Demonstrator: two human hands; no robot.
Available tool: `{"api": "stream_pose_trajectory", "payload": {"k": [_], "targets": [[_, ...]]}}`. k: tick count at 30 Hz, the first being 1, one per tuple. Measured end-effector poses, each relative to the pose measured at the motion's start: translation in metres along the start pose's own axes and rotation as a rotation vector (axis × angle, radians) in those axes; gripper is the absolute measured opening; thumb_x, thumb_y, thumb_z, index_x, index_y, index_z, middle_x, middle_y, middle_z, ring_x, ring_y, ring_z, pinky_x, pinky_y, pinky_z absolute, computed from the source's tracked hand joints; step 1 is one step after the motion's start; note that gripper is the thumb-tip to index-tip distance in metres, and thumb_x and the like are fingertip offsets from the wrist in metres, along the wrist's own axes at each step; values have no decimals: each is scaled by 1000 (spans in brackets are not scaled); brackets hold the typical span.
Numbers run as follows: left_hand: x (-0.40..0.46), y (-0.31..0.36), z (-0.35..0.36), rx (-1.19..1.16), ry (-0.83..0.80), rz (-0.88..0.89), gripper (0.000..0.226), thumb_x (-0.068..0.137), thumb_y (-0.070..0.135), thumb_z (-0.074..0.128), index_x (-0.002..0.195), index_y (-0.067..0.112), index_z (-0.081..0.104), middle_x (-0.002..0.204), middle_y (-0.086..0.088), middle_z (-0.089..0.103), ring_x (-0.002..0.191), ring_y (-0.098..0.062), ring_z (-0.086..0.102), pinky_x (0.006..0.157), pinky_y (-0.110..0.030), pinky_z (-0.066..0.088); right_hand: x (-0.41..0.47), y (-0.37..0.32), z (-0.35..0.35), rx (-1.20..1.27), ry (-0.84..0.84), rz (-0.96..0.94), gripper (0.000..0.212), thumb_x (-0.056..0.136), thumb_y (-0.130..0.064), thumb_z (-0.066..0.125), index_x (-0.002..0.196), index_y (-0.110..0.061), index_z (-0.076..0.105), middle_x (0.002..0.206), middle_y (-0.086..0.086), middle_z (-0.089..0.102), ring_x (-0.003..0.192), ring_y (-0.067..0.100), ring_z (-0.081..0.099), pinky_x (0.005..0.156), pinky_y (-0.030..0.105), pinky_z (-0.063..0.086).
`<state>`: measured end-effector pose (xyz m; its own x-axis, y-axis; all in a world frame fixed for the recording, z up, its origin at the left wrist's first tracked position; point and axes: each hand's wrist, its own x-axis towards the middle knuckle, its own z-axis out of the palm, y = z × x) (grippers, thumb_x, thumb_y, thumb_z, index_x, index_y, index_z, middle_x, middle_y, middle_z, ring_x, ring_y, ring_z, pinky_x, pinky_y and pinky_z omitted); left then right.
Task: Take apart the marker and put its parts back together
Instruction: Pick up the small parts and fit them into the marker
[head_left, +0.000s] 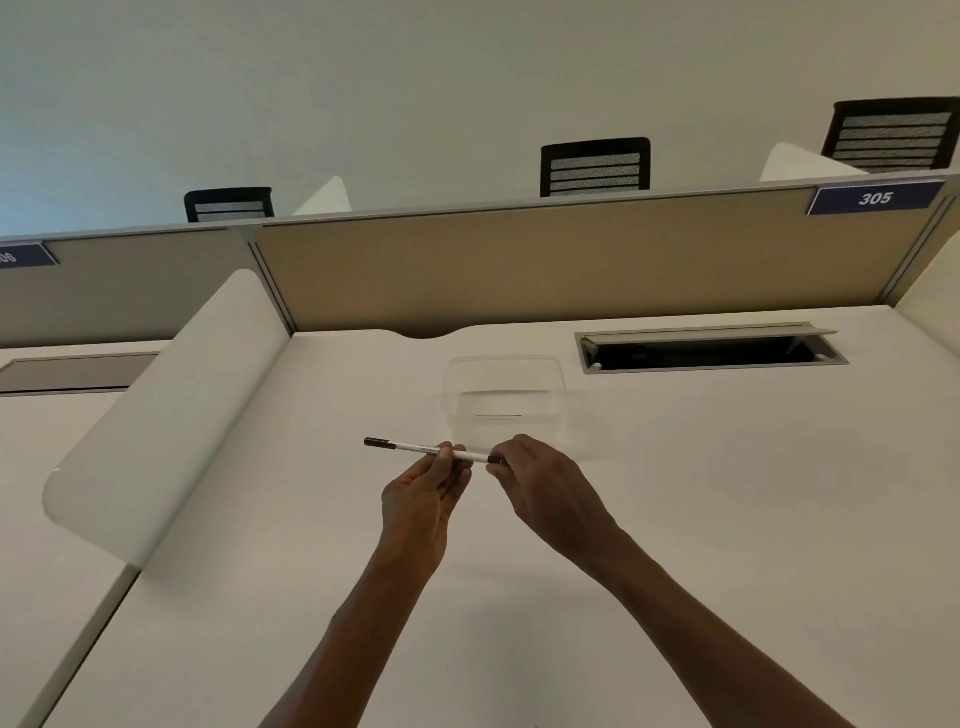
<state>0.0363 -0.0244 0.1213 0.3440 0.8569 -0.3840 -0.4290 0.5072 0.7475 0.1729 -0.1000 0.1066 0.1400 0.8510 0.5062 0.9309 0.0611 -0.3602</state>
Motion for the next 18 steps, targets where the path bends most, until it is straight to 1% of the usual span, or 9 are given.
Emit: {"api": "stream_pose_trajectory", "payload": {"k": [3, 5, 6, 9, 10, 11, 12, 15, 18], "targets": [[-1, 0, -1, 5, -1, -5, 14, 92, 5, 62, 98, -5, 69, 84, -11, 76, 83, -21, 71, 84, -31, 59, 2, 1, 1, -98, -15, -69, 22, 99, -27, 44, 89, -12, 57, 76, 1, 54, 61, 18, 49, 49, 32, 41], [0, 1, -2, 10, -14, -10, 14, 92, 5, 61, 99, -5, 69, 86, -11, 76, 84, -21, 71, 85, -33, 58, 3, -5, 2, -21, -22, -5, 29, 99, -27, 41, 79, -11, 55, 68, -1, 52, 56, 17, 45, 49, 31, 37], [0, 0, -3, 9, -22, -12, 14, 93, 4, 60, 99, -4, 69, 86, -11, 76, 83, -21, 71, 84, -32, 59, 5, -9, 3, 124, -37, 123, 32, 99, -25, 43, 74, -10, 55, 62, -2, 50, 52, 14, 43, 49, 30, 35], [1, 0, -5, 6, -46, 0, 15, 94, 3, 57, 102, -4, 69, 87, -9, 76, 83, -19, 72, 82, -30, 60, 13, -23, 1, 907, -136, 744, 35, 97, -20, 45, 65, -11, 54, 51, -3, 44, 43, 10, 33, 44, 24, 28], [2, 0, -6, 9, -49, 5, 16, 94, 3, 57, 104, -4, 68, 88, -9, 77, 85, -19, 72, 81, -30, 60, 14, -25, 2, 1033, -172, 861, 35, 98, -20, 44, 65, -11, 54, 51, -2, 43, 42, 10, 31, 43, 23, 26], [2, 0, -7, 9, -49, 6, 17, 94, 3, 57, 105, -4, 68, 89, -9, 77, 86, -19, 72, 81, -30, 60, 15, -27, 2, 1038, -197, 881, 35, 98, -21, 44, 65, -12, 55, 51, -2, 43, 42, 10, 31, 43, 23, 26], [2, 0, -7, 5, -47, 5, 17, 94, 3, 58, 105, -4, 68, 90, -9, 77, 87, -20, 72, 82, -30, 60, 14, -27, 3, 927, -188, 809, 36, 98, -21, 45, 65, -12, 56, 51, -3, 44, 42, 9, 33, 44, 22, 28], [0, 1, -9, -17, -34, -10, 16, 93, 6, 61, 102, -4, 70, 93, -12, 76, 92, -22, 72, 85, -31, 59, 9, -18, 11, 403, -55, 399, 33, 99, -22, 47, 73, -10, 62, 57, -5, 53, 49, 8, 44, 50, 22, 36], [-1, 1, -9, -25, 5, -38, 15, 90, 11, 66, 95, -2, 72, 91, -12, 76, 88, -21, 73, 82, -29, 60, 4, -8, 18, 105, -21, 108, 20, 97, -21, 52, 85, -8, 63, 74, 3, 59, 64, 17, 53, 57, 32, 46]]}}
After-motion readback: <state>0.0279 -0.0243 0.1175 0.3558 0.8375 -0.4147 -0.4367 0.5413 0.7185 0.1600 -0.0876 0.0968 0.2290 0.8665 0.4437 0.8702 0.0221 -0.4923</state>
